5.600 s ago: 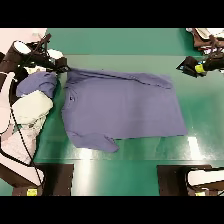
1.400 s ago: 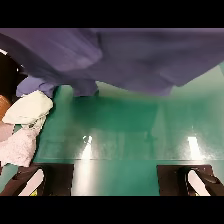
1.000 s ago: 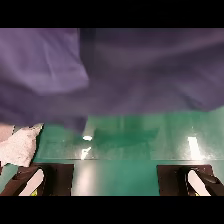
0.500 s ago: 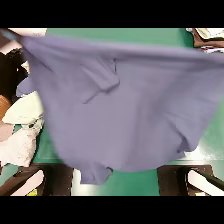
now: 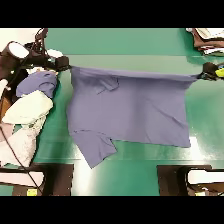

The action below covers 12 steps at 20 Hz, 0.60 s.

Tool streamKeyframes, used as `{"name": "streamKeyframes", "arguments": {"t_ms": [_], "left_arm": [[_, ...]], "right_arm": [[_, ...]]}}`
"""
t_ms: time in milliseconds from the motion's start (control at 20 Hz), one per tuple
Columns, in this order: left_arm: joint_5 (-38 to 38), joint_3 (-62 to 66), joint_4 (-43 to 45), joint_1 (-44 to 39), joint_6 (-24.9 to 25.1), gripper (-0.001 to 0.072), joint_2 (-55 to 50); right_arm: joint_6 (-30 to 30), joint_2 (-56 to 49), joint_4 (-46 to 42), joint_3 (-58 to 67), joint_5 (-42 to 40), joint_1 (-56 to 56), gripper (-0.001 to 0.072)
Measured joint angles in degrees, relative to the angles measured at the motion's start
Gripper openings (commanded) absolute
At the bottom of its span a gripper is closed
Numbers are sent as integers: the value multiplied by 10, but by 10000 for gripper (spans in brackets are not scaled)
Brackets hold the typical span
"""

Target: Fold the shirts.

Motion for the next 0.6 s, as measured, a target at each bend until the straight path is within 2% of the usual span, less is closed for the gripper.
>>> {"name": "streamKeyframes", "arguments": {"t_ms": [200,450,600], "left_arm": [[20,44,8,-1,33,22,-36],[-86,29,28,6,52,21,-47],[-116,-8,38,7,55,23,-49]], "right_arm": [[-7,-37,35,28,-43,9,11],[-13,-18,-2,-23,-33,33,12],[-14,10,-19,-98,-49,39,13]]}}
